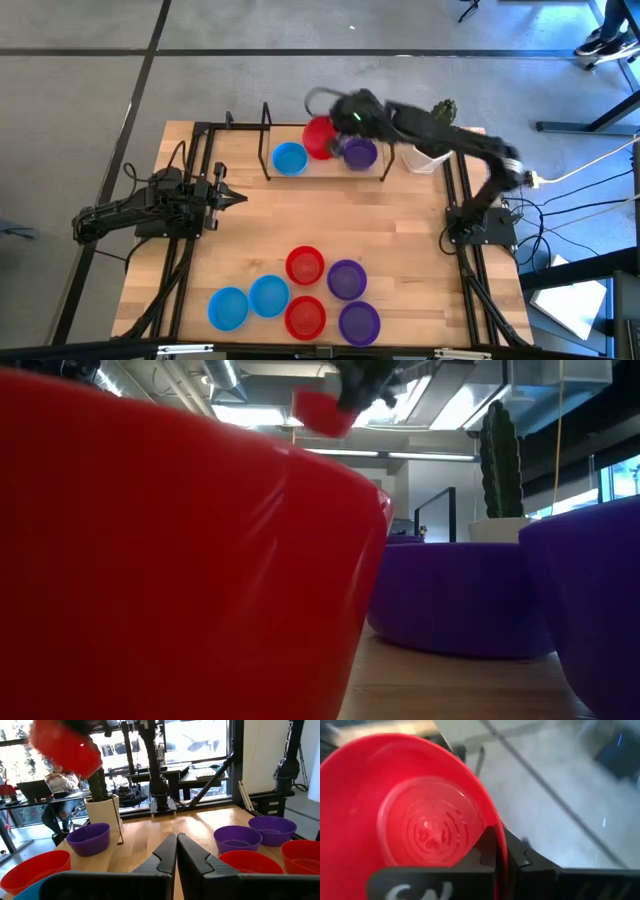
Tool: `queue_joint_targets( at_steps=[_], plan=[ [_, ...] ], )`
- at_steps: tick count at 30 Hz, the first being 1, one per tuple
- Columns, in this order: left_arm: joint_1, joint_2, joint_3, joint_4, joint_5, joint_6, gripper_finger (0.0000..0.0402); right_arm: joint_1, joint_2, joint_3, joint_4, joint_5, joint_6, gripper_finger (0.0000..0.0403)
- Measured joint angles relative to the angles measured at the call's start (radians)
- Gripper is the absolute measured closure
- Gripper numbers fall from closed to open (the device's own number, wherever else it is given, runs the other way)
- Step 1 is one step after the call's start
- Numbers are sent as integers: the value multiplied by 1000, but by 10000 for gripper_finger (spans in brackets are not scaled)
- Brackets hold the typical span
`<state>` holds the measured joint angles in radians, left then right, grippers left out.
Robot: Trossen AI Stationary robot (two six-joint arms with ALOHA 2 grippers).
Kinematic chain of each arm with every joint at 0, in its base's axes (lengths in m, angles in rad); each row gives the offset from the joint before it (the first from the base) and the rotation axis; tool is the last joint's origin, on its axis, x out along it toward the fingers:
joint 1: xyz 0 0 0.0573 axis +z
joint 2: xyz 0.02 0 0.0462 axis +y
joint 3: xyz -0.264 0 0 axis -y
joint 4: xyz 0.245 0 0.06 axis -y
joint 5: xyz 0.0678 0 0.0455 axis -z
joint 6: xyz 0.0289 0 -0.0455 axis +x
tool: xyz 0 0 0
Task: Pick & Place Mini bowls
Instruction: Stack the red bowl on top of the red bowl on the shelf
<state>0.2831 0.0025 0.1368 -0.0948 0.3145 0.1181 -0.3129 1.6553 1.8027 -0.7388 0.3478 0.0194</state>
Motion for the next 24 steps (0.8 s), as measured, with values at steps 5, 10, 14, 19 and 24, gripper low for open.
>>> queue_joint_targets(
  at_steps=[5,10,14,19,24],
  plan=[
    [0,0,0,0,-4,15,391,-121,228,246,-192,-125,39,401],
    [0,0,0,0,-7,26,394,-179,424,420,-282,-199,49,401],
    [0,0,0,1,-7,27,397,-207,529,498,-311,-210,40,401],
    [0,0,0,1,-7,27,395,-232,590,515,-330,-211,33,401],
    [0,0,0,1,-7,27,395,-244,610,516,-358,-210,48,400]
  ],
)
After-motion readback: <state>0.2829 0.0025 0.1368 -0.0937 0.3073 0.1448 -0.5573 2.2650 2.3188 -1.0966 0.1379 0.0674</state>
